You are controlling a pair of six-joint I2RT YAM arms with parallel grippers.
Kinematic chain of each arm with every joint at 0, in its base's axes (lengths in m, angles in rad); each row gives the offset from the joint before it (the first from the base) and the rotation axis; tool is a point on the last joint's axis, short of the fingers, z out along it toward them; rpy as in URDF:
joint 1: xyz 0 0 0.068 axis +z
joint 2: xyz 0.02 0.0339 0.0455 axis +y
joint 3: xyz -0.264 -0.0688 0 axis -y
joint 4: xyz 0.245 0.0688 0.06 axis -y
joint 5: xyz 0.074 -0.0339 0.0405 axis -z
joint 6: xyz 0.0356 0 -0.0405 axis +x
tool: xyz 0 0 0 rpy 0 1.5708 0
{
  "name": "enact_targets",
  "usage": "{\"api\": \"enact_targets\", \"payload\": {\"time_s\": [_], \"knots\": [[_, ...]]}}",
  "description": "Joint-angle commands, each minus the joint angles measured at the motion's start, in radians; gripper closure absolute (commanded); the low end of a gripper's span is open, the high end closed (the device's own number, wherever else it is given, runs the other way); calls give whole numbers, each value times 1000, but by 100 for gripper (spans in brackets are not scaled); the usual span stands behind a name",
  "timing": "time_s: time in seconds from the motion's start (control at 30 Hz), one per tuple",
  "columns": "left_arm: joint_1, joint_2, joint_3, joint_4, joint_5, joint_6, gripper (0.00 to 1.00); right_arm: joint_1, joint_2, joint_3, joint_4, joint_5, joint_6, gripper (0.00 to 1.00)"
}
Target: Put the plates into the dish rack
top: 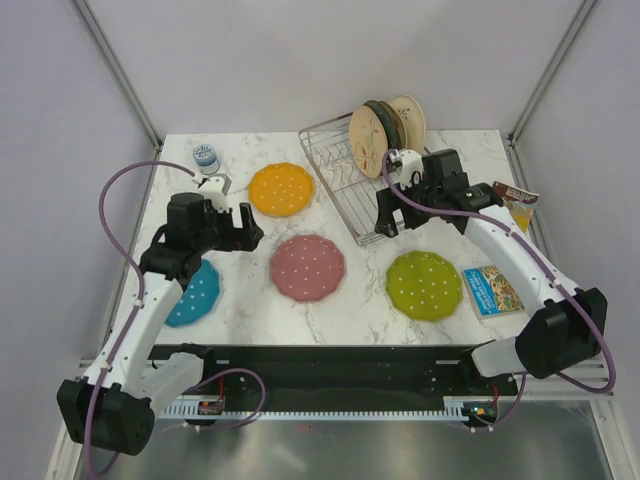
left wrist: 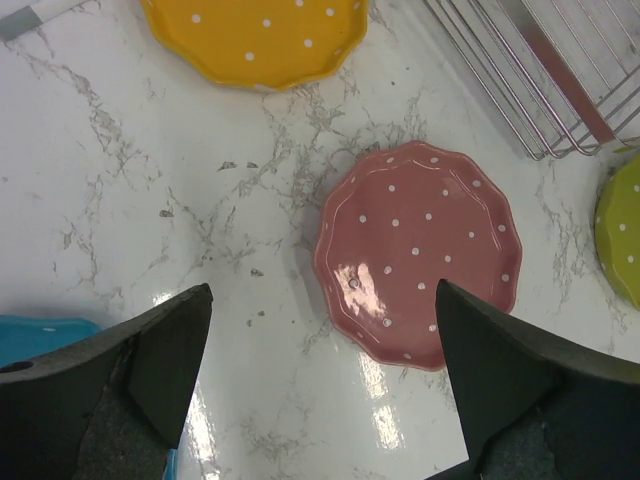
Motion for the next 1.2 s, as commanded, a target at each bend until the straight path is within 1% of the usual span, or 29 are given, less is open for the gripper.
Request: {"api": "enact_targets", "payload": {"time_s": [0.0,0.07,0.1,0.13,0.2,0.23,0.27,0.33,0.37,0.4,0.47,0.53,0.57,0.6,0.63,0.7,0.73,0.77,0.83,0.9,0.97,1.0,1.03,1.07,1.1,1.13,1.17], "knots": [[5,125,89,-37,57,-19,0,12,53,104,60,-109,92,2],[5,207,119,-46,100,-59,0,14,117,100,147,-145,218,2],[5,221,122,-46,125,-96,0,14,143,88,173,-192,317,2],[6,232,101,-32,139,-122,0,14,163,15,258,-275,379,2],[5,220,60,3,151,-186,0,20,191,-60,319,-346,418,2],[6,211,10,26,171,-202,0,32,192,-93,334,-367,391,2],[7,203,-15,64,179,-217,0,84,177,-92,322,-361,346,2],[7,192,-81,98,185,-268,0,153,142,-74,285,-277,233,2],[7,195,-106,139,189,-280,0,205,98,-81,294,-222,225,2],[7,211,-152,165,194,-311,2,227,79,-98,311,-203,226,2],[7,237,-189,236,200,-357,7,261,54,-159,342,-199,255,2],[7,287,-213,279,219,-380,10,265,47,-241,377,-205,275,2],[7,301,-216,297,231,-394,13,269,27,-271,399,-206,277,2],[7,321,-212,325,232,-400,14,276,12,-341,429,-181,284,2],[7,353,-207,330,219,-404,14,284,-8,-376,498,-153,291,2],[7,389,-192,348,184,-414,16,313,-33,-448,550,-95,326,2],[7,425,-186,354,176,-414,18,312,-27,-469,602,-93,344,2],[7,441,-181,360,170,-418,20,313,-25,-489,627,-87,382,2],[7,473,-170,365,151,-429,23,312,-28,-537,685,-68,407,2],[7,510,-170,365,148,-441,27,312,-19,-545,686,-50,430,2],[8,545,-172,363,150,-447,28,312,-5,-552,684,43,468,2],[7,556,-177,365,147,-452,30,307,-2,-570,727,63,534,2],[7,565,-178,377,143,-455,32,295,8,-584,747,59,568,2],[7,588,-183,391,145,-460,39,289,13,-598,770,55,609,2],[7,600,-181,399,153,-460,44,287,18,-618,799,48,660,2],[7,614,-177,403,156,-460,48,287,30,-623,808,42,677,2],[5,625,-172,405,156,-455,54,285,37,-624,814,38,680,3]]}}
